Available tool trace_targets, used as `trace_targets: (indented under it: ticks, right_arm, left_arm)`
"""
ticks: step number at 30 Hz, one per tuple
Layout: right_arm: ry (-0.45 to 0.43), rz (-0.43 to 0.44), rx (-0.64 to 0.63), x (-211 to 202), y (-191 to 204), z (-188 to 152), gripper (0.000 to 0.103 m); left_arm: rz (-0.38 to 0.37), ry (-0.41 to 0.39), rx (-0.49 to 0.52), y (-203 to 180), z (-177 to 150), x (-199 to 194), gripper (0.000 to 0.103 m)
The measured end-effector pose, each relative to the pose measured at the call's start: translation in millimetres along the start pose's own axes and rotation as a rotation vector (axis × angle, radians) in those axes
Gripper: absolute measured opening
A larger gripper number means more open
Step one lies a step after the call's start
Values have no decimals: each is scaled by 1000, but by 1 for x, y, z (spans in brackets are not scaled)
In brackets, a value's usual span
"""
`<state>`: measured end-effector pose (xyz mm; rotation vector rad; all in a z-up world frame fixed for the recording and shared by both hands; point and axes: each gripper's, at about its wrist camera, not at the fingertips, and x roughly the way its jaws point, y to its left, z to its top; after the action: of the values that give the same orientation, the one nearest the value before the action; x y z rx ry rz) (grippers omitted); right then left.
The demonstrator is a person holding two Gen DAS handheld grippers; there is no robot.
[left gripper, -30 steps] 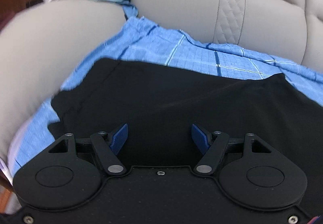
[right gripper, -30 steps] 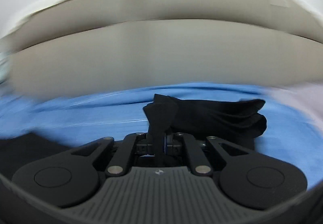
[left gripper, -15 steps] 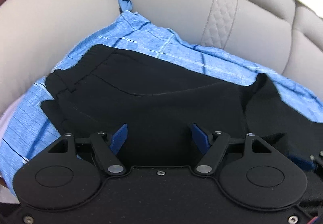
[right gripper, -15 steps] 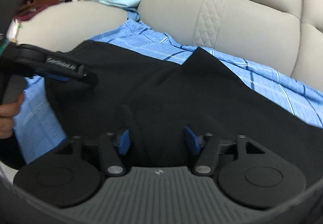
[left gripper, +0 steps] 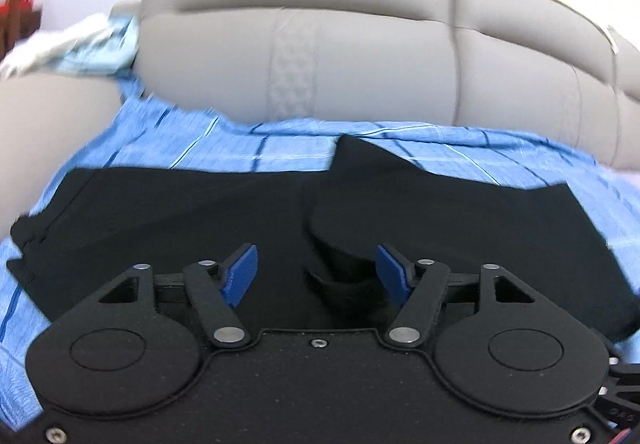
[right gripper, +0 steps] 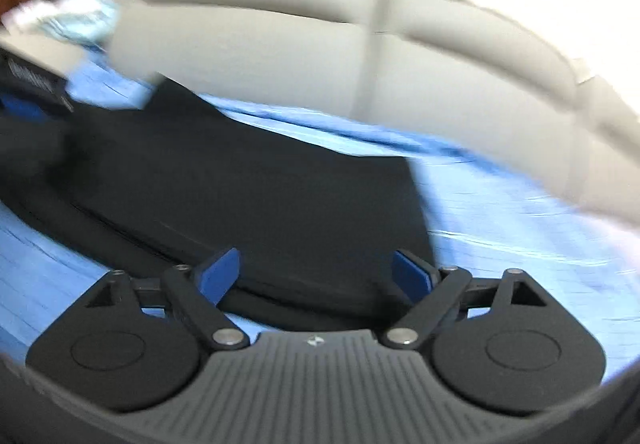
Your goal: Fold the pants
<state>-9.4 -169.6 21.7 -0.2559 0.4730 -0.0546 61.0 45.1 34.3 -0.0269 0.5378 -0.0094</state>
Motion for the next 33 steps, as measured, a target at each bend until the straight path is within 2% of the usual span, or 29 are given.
trace_targets:
  ticks: [3, 5, 7, 15, 18, 20, 21, 24, 28, 31, 33]
  right_arm:
    - [22, -50, -8, -6, -7, -15, 94]
    - [30, -102, 7, -7, -12, -20, 94]
    - [28, -151, 38, -6, -19, -21, 96]
    - [26, -277, 84, 14, -45, -25, 102]
    - [-3, -256, 97, 30, -48, -25, 99]
    - [-2, -228, 109, 35, -55, -19, 86]
    - [5, -258, 89, 37, -58, -17, 71]
    - [0, -265, 45, 38, -68, -19, 76]
    - [-32, -254, -28, 34, -73, -13, 77]
    - [-39, -259, 1, 34, -85, -10, 82]
    - [3, -242, 15, 41, -91, -13, 85]
  left_arm:
    - [25, 29, 43, -19, -10, 12, 61]
    - [72, 111, 30, -23, -21, 24, 59]
    - [71, 88, -10, -20, -28, 24, 59]
    - [78, 102, 2, -25, -30, 22, 60]
    - [87, 101, -5, -21, -29, 23, 60]
    - [88, 112, -14, -20, -29, 22, 62]
    - [84, 120, -20, -19, -29, 21, 63]
    - [91, 117, 9, -24, -32, 19, 63]
    - [86, 127, 20, -30, -33, 15, 63]
    - [57, 137, 18, -30, -34, 13, 65]
    - [62, 122, 37, -32, -38, 12, 65]
